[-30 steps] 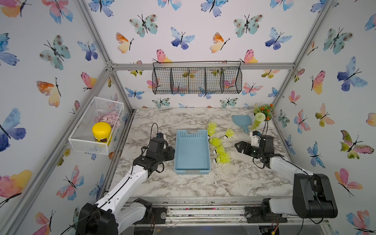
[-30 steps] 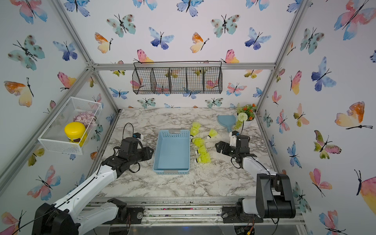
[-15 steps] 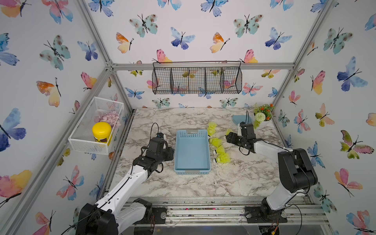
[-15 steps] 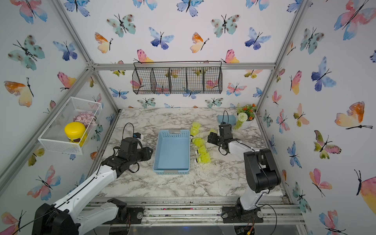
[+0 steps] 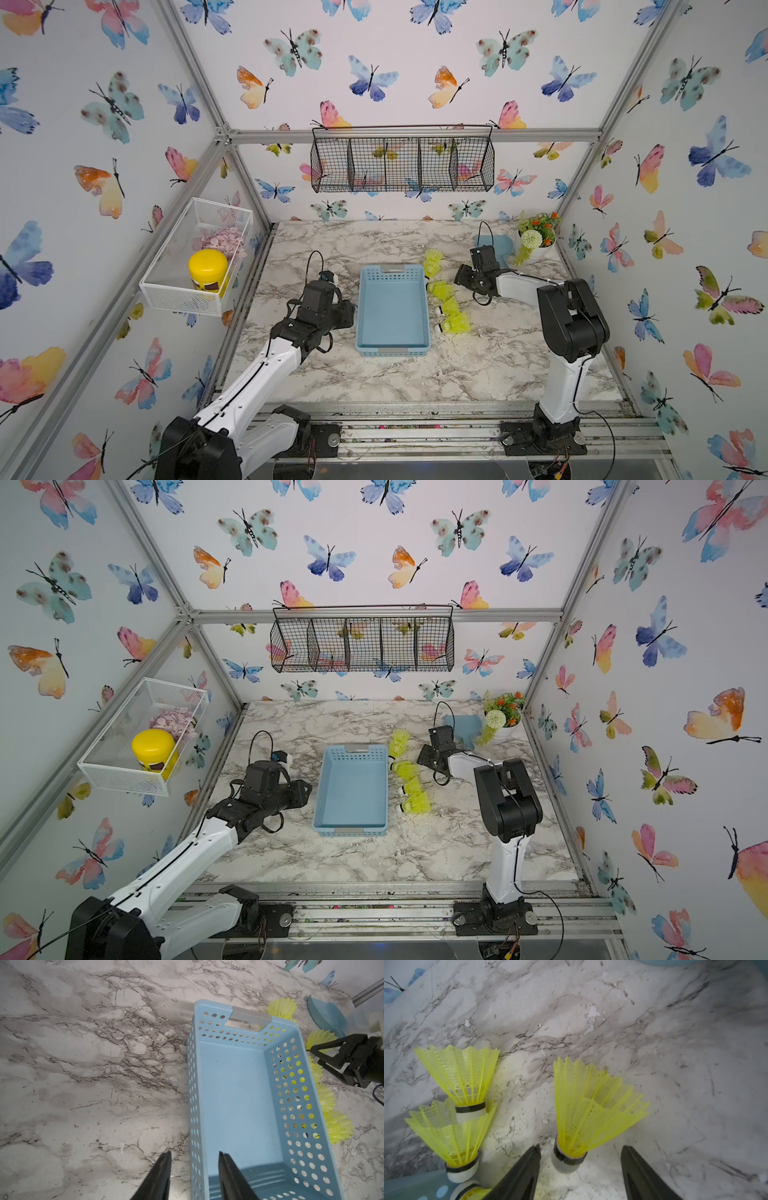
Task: Put the shuttlecocks into the storage box
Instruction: Pick up the shuttlecock at the center of the board.
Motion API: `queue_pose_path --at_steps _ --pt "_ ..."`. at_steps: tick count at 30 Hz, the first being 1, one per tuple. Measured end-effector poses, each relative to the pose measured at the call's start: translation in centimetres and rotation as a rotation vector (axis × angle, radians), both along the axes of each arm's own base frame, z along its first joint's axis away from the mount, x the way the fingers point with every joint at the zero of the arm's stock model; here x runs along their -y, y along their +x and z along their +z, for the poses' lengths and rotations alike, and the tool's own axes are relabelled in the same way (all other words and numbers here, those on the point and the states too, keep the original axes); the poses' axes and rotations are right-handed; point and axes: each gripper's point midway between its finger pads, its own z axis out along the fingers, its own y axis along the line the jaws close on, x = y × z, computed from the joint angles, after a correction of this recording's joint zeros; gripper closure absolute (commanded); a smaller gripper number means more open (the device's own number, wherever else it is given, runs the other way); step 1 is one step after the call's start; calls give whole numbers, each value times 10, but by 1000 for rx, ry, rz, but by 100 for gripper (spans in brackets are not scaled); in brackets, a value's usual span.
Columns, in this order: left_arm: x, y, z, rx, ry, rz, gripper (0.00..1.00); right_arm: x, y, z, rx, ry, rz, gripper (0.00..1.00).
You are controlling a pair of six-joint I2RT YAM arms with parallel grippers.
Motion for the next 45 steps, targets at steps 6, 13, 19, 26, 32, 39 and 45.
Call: queue_pose_path --at_steps 6,13,19,26,32,39,45 --pt "-1 1 0 0 0 3 58 -1 7 -7 -14 -23 -33 40" --pt "-1 1 0 0 -1 4 58 -10 8 -8 -11 -66 -26 50" --pt "-1 1 0 1 -2 2 58 -5 0 -11 -10 -121 -4 57" --pt "1 0 1 0 -10 -11 58 1 -15 -8 16 -183 76 70" --pt "2 -1 1 -1 -12 -18 58 -4 -8 -2 56 -199 136 74" --pt "6 -2 1 -2 -20 -44 58 -5 -13 3 68 -218 190 77" --pt "21 3 22 38 -59 -119 57 -8 -32 50 158 -221 294 73"
